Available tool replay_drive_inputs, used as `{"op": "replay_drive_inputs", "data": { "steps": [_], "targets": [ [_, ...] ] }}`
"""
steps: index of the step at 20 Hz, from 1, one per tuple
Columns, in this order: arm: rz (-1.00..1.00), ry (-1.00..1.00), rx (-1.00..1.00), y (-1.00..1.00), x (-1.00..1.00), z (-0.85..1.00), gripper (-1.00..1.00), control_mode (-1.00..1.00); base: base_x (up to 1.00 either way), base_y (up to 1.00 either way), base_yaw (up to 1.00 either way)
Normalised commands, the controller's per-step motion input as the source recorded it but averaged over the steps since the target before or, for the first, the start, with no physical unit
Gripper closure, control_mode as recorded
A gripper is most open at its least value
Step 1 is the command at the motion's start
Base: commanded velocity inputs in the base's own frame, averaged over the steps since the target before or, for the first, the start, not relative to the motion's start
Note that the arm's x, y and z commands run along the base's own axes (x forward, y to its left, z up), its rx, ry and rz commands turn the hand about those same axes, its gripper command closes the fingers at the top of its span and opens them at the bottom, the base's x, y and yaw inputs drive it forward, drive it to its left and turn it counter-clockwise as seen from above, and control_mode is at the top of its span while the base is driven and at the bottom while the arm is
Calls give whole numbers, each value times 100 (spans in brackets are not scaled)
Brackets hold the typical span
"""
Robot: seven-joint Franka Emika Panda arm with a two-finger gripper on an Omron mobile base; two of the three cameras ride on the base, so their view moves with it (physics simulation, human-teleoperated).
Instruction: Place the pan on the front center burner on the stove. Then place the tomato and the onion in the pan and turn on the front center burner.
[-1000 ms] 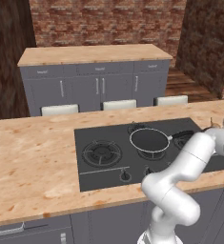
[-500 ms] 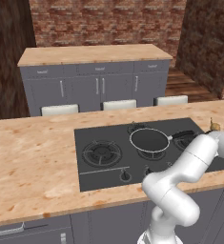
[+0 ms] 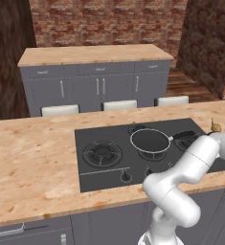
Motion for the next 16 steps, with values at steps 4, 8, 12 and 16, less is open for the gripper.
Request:
{"op": "replay_drive_inputs", "data": {
  "steps": [4,8,12,16],
  "targets": [
    [0,0,0,0,6,-11,-100,-100,0,0,0],
    [0,0,0,-1,12,-7,-100,-100,0,0,0],
    [0,0,0,-4,13,-16,-100,-100,0,0,0],
    [0,0,0,-11,8,-19,-100,-100,0,0,0]
  ]
}}
